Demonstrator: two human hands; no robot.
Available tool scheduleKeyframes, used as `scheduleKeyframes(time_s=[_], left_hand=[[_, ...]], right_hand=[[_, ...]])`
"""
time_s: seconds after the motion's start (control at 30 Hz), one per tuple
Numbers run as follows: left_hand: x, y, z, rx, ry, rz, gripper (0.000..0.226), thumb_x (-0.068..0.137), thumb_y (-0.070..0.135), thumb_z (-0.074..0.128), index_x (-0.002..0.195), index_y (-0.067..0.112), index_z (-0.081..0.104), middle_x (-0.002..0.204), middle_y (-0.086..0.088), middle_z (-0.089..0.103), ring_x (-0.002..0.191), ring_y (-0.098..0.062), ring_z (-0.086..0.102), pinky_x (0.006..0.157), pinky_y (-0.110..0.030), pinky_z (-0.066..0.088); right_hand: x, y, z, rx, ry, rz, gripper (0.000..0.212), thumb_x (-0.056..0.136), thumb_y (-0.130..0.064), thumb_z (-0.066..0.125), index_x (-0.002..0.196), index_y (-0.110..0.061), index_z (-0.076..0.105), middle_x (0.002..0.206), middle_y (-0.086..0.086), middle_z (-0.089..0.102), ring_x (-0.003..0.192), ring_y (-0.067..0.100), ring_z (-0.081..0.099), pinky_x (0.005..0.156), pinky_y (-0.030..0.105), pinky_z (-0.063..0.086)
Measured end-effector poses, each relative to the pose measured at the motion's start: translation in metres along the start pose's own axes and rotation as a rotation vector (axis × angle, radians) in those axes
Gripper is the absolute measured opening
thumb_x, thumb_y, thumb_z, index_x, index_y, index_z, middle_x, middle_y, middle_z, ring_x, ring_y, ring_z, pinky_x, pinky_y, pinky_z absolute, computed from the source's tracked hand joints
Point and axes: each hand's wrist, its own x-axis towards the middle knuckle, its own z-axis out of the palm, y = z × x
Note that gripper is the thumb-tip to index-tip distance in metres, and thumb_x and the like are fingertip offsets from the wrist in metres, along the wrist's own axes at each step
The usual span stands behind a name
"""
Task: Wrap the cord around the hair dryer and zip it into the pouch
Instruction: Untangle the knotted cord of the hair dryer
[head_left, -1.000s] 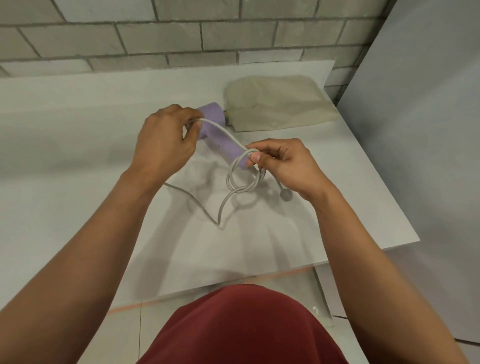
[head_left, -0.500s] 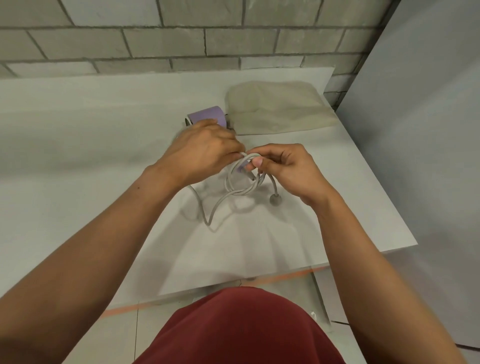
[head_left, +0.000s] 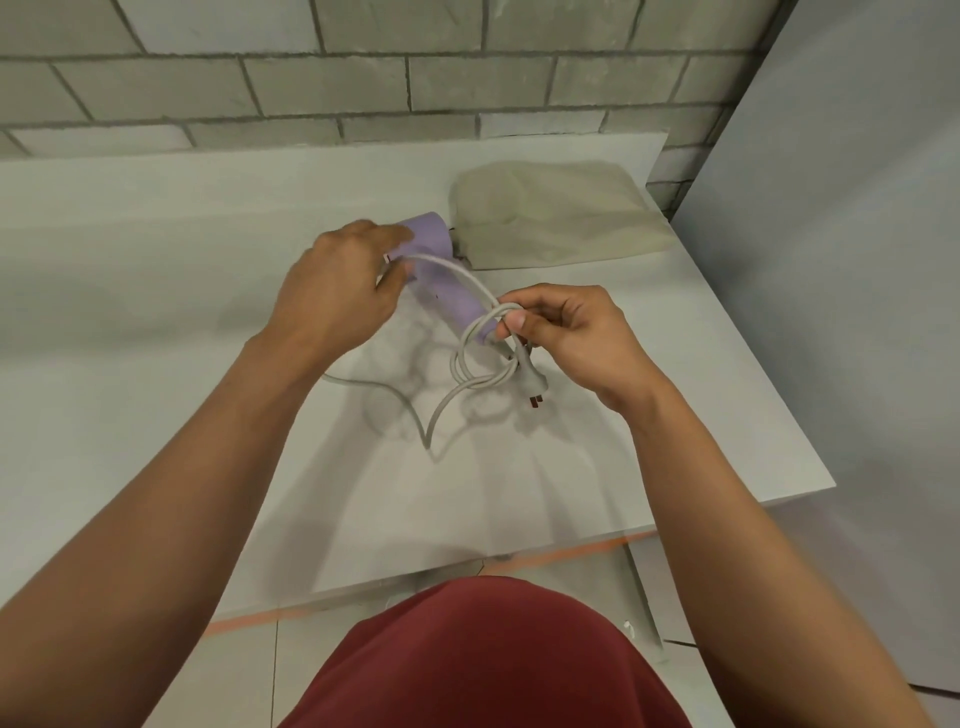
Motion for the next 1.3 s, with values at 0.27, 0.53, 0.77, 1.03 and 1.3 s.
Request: scheduleKeyframes(time_s=[0.27, 0.53, 0.77, 1.03, 1.3], left_hand=[[-0.014, 0.038, 0.017, -0.054, -0.085, 0.520, 0.039, 0.098, 0.021, 0.045, 0.126, 0.014, 0.071, 0.114, -0.004, 0.075, 0.104, -0.029, 0.069, 0.085, -0.044, 0.053], [-0.010, 0.024, 0.024, 0.006, 0.037, 0.303, 0.032, 0.095, 0.002, 0.062, 0.120, 0.018, 0.075, 0.111, -0.005, 0.071, 0.099, -0.035, 0.066, 0.067, -0.048, 0.059], [-0.009, 0.022, 0.025, -0.026, 0.076, 0.148, 0.031, 0.102, 0.013, 0.049, 0.122, 0.021, 0.072, 0.118, -0.002, 0.068, 0.106, -0.034, 0.061, 0.070, -0.050, 0.057], [-0.007, -0.005, 0.032, -0.163, 0.059, 0.117, 0.027, 0.102, 0.013, 0.050, 0.118, 0.014, 0.073, 0.115, -0.006, 0.069, 0.102, -0.032, 0.066, 0.087, -0.044, 0.054], [-0.008, -0.040, 0.035, -0.145, -0.033, 0.064, 0.025, 0.105, 0.018, 0.052, 0.119, 0.019, 0.073, 0.115, -0.004, 0.068, 0.102, -0.031, 0.066, 0.085, -0.048, 0.054]], right_hand=[[0.000, -0.006, 0.000, -0.008, -0.006, -0.005, 0.023, 0.101, -0.004, 0.064, 0.097, -0.020, 0.081, 0.090, -0.007, 0.080, 0.089, 0.009, 0.074, 0.083, 0.021, 0.052], [-0.001, -0.007, -0.003, 0.005, 0.047, 0.034, 0.015, 0.101, -0.011, 0.066, 0.101, -0.014, 0.081, 0.092, 0.001, 0.080, 0.080, 0.007, 0.069, 0.082, 0.028, 0.052], [0.009, -0.012, 0.000, 0.082, 0.073, 0.079, 0.013, 0.098, -0.014, 0.069, 0.104, -0.016, 0.081, 0.097, 0.007, 0.081, 0.087, 0.020, 0.073, 0.084, 0.031, 0.052], [0.002, -0.005, -0.003, 0.125, 0.034, 0.135, 0.017, 0.100, -0.010, 0.065, 0.103, -0.014, 0.081, 0.099, 0.021, 0.074, 0.085, 0.022, 0.066, 0.085, 0.035, 0.056], [-0.006, -0.003, -0.010, 0.002, 0.204, 0.113, 0.020, 0.100, -0.015, 0.070, 0.118, -0.016, 0.079, 0.101, 0.003, 0.076, 0.086, 0.019, 0.074, 0.094, 0.039, 0.061]])
